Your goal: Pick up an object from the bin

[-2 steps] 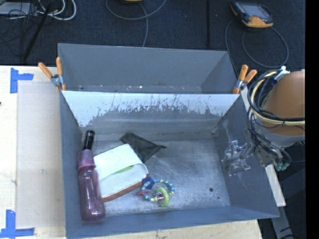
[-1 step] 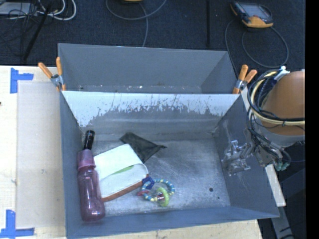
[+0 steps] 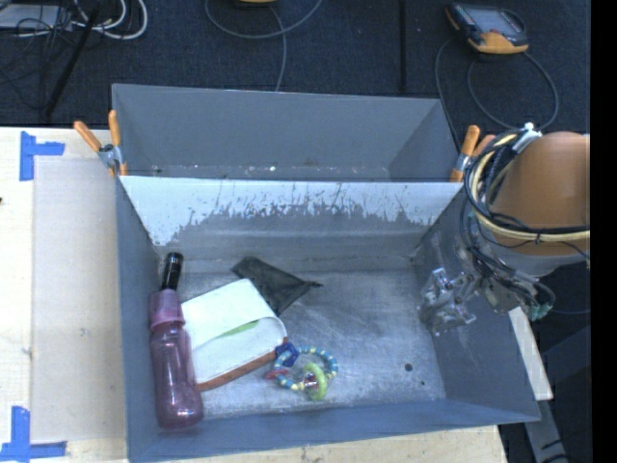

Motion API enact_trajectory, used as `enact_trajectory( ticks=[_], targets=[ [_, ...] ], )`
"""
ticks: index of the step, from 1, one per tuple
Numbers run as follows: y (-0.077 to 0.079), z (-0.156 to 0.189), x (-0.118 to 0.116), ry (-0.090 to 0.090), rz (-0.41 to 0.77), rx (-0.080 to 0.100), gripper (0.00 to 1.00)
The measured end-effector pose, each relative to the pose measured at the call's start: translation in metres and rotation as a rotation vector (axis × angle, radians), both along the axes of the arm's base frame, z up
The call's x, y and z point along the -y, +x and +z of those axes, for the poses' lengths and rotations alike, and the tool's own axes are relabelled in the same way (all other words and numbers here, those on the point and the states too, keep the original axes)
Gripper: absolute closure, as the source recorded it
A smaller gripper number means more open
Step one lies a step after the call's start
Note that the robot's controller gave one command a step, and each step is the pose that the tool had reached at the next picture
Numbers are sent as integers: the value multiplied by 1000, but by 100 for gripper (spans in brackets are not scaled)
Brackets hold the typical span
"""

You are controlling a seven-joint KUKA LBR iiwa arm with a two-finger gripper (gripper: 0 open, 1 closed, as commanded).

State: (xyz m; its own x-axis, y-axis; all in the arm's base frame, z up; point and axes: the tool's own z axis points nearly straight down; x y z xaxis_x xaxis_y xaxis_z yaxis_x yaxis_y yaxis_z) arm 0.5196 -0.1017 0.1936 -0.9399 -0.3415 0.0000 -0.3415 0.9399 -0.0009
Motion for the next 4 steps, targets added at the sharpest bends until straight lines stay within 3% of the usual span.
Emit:
enact_trajectory(
  ticks=[1,2,3,4],
  targets=[
    [-11,0,8,4,213,0,100],
    [-1,-7,17,1,76,0,100],
    [3,-9,15,1,75,1,100],
    [-11,9,17,2,373,0,100]
  ],
)
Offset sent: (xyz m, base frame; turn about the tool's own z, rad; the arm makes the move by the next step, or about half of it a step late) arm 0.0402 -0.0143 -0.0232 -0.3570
